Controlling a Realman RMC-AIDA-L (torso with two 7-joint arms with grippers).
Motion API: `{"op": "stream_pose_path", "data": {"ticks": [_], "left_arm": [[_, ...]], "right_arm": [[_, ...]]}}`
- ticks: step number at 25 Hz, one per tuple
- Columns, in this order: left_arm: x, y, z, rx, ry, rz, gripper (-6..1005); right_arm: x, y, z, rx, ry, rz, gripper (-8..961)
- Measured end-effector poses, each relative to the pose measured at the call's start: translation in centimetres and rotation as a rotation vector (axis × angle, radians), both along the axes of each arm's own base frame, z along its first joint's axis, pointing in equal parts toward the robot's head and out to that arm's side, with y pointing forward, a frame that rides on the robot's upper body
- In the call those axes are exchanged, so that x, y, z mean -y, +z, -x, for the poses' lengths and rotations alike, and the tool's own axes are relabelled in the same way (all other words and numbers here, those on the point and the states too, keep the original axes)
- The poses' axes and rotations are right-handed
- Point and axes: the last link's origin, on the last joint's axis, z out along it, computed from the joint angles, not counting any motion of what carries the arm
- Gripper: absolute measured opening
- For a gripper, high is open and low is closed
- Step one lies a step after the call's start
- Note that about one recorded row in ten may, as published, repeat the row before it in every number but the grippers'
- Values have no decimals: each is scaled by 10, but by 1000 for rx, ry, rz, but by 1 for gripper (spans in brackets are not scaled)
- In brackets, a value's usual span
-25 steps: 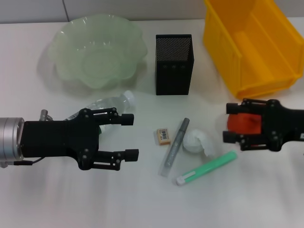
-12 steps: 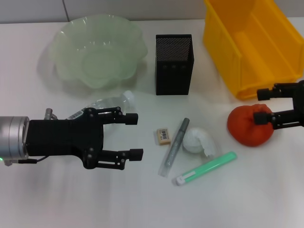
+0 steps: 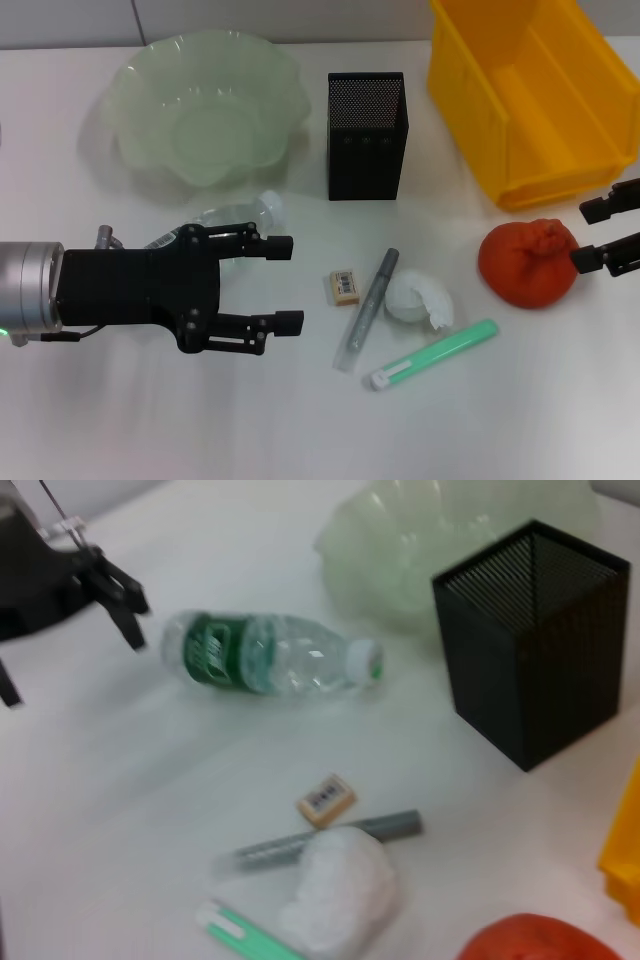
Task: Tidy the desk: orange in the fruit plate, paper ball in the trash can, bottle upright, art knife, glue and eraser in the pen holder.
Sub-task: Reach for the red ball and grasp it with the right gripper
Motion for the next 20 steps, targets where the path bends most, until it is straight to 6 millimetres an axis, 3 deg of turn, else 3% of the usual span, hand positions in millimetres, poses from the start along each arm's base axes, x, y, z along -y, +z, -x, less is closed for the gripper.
{"op": "stream_pose_path", "data": {"ticks": [4, 20], "left_arm": [[1, 0, 1, 1, 6, -2, 779], [3, 0, 5, 1, 22, -2, 769]], "right_arm": [[-7, -1, 1, 45, 13, -16, 757], [-17, -33, -6, 162, 95, -61, 740]]}}
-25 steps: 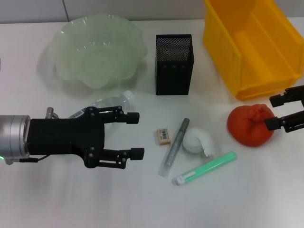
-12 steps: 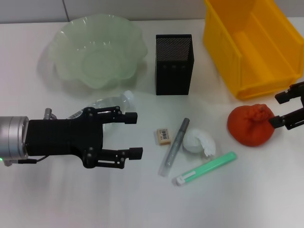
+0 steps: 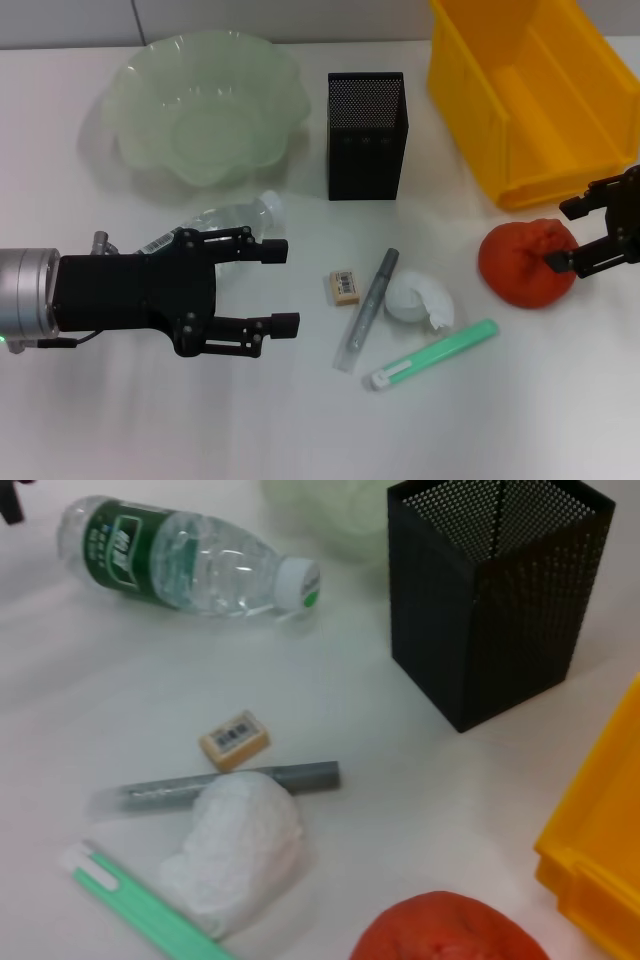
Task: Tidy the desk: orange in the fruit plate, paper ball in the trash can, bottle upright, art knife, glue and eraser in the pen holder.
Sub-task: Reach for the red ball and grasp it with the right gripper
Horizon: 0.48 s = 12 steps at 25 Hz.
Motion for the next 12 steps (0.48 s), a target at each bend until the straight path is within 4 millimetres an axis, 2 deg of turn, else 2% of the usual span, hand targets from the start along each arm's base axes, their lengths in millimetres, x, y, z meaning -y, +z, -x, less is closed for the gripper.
{"op": "stream_pose_path", "data": {"ticks": [6, 12], "left_arm": [[-1, 0, 0, -2, -1, -1, 765], [-1, -1, 0, -9, -2, -2, 761]], "right_arm": [[0, -7, -5, 6, 16, -12, 733], [-1, -21, -9, 23, 33, -8, 727]]}}
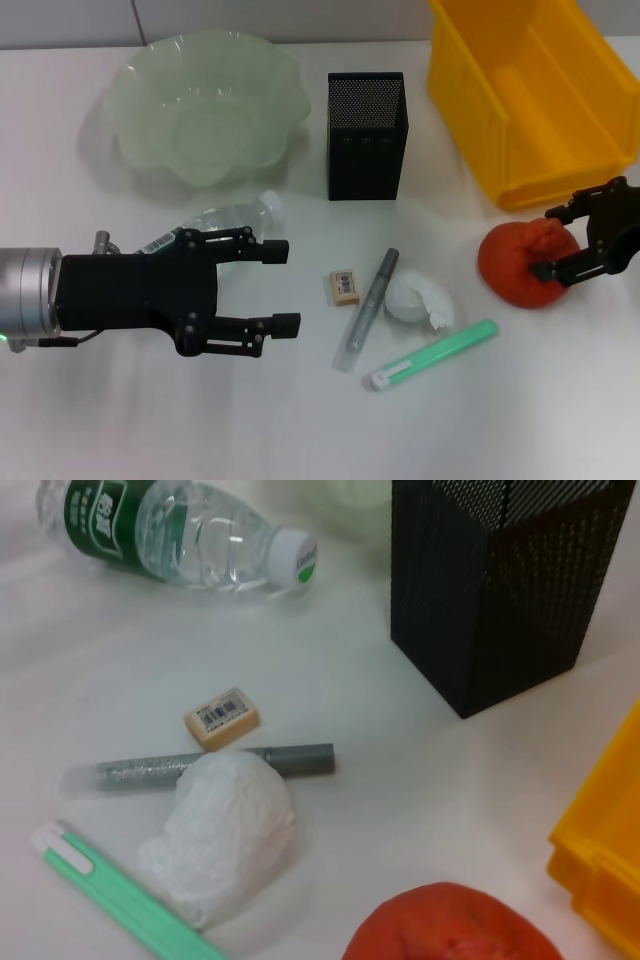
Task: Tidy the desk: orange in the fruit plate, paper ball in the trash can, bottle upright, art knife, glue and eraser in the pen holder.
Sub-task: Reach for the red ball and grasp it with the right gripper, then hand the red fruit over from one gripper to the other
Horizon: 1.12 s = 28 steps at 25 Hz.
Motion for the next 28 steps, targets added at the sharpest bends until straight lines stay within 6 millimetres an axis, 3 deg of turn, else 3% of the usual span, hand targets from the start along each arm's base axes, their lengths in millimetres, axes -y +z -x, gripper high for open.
{"op": "stream_pose_path", "data": {"ticks": [18, 20, 28], "left_arm": [[-4, -7, 8, -77, -27, -48, 750], [-5, -7, 7, -77, -29, -50, 749], [-7, -8, 8, -87, -26, -62, 743]], "right_arm": [[-1, -7, -3, 11, 0, 2, 707], [0, -6, -3, 10, 9, 0, 473], [0, -4, -1, -8, 38, -6, 344]]}}
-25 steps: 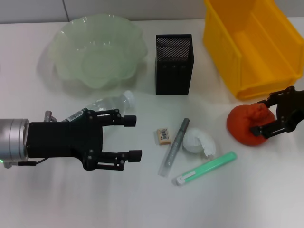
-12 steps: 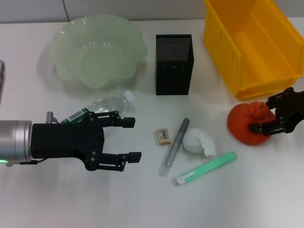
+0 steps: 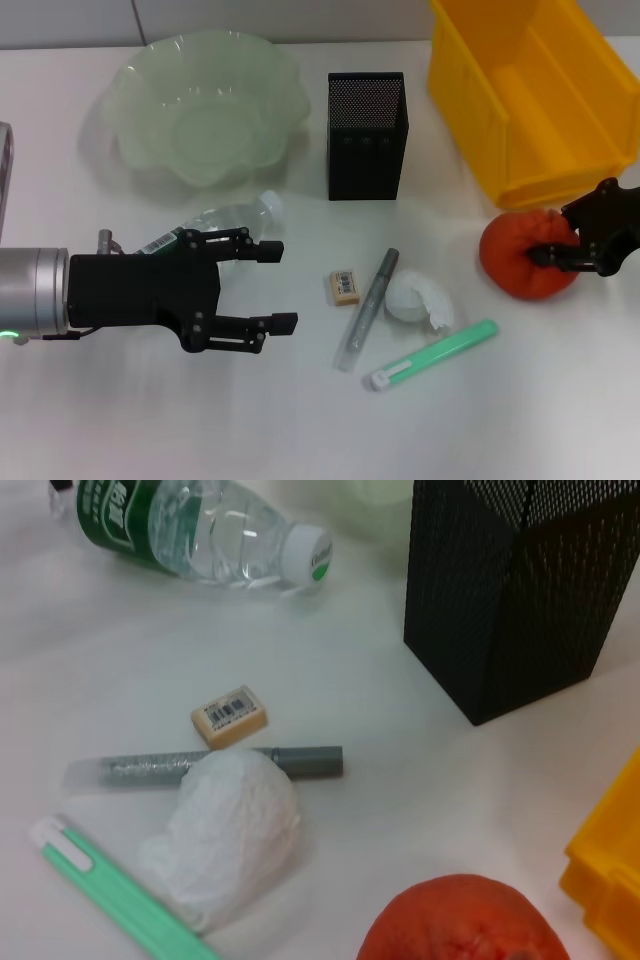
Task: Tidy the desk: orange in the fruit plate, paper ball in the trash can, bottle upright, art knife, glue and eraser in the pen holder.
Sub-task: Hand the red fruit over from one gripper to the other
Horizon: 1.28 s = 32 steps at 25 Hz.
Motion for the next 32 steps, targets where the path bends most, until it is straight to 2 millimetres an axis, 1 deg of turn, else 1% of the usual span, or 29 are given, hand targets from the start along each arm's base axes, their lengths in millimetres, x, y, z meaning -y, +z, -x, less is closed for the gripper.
{"op": "stream_pose_path", "data": {"ticks": [2, 8, 9, 11, 12, 16, 17, 18, 20, 22, 27, 32], "left_arm": [[-1, 0, -1, -1, -2, -1, 742], [-2, 1, -2, -2, -6, -3, 738], [-3, 1, -2, -2, -8, -5, 738], [-3, 2, -3, -3, -10, -7, 736], [-4, 2, -3, -3, -10, -8, 736], [-4, 2, -3, 0, -9, -9, 733], [-4, 2, -3, 1, -8, -9, 732], [-4, 2, -4, 3, -7, -10, 732], [-4, 2, -4, 5, -7, -11, 731], [-4, 2, -4, 9, -5, -14, 729], [-4, 2, -4, 20, 2, -20, 726], [-3, 0, -7, 31, 3, -16, 723]], "right_arm": [[-1, 3, 2, -4, 6, -6, 312], [0, 8, 10, -42, 30, 3, 269], [2, 13, 13, -59, 42, 2, 262], [3, 15, 14, -66, 48, 0, 240], [4, 20, 18, -81, 58, -7, 228], [9, 28, 23, -117, 73, -12, 199], [13, 35, 27, -161, 84, -17, 193], [13, 35, 27, -161, 84, -17, 187], [17, 41, 31, -202, 97, -18, 175], [22, 47, 34, -264, 121, -22, 133], [30, 51, 36, -335, 154, -32, 113], [36, 48, 34, -403, 175, -39, 94]]}}
